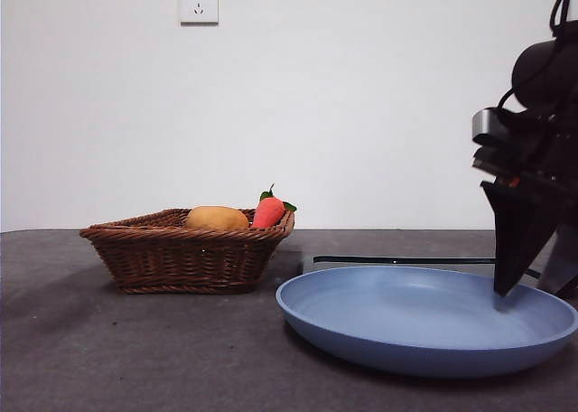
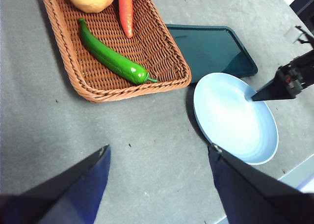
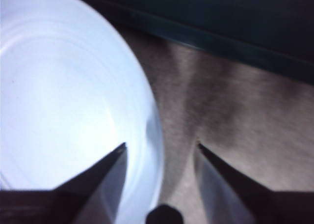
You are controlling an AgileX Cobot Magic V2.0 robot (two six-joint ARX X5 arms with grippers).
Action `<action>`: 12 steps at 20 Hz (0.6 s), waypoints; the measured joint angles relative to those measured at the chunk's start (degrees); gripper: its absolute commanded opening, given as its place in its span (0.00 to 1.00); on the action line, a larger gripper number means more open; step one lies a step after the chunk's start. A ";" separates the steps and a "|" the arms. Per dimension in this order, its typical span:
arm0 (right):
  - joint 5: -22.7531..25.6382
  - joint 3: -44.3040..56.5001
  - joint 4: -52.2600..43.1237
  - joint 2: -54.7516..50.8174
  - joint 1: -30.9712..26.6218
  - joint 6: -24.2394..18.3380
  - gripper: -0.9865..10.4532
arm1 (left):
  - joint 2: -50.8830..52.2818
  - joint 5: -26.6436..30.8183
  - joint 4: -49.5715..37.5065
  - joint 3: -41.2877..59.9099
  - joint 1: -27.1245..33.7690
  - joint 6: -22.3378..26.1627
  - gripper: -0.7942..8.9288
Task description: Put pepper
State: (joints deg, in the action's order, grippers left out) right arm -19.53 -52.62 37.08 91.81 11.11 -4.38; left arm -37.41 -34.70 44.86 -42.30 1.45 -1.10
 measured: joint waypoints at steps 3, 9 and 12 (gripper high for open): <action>0.00 0.00 -0.57 0.94 0.61 -0.07 0.13 | -0.59 0.00 0.00 0.00 0.00 0.00 0.44; -0.48 0.00 -0.76 0.85 0.07 0.31 0.09 | -0.68 0.72 -3.02 0.00 -0.70 -1.33 0.44; -0.33 0.00 -0.20 -2.62 0.07 0.55 0.09 | -1.60 4.61 -5.35 -0.85 -3.58 -5.29 0.44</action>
State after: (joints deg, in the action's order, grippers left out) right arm -19.86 -52.62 36.88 89.19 11.18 -3.84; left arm -39.00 -30.09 39.51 -43.16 -2.13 -6.39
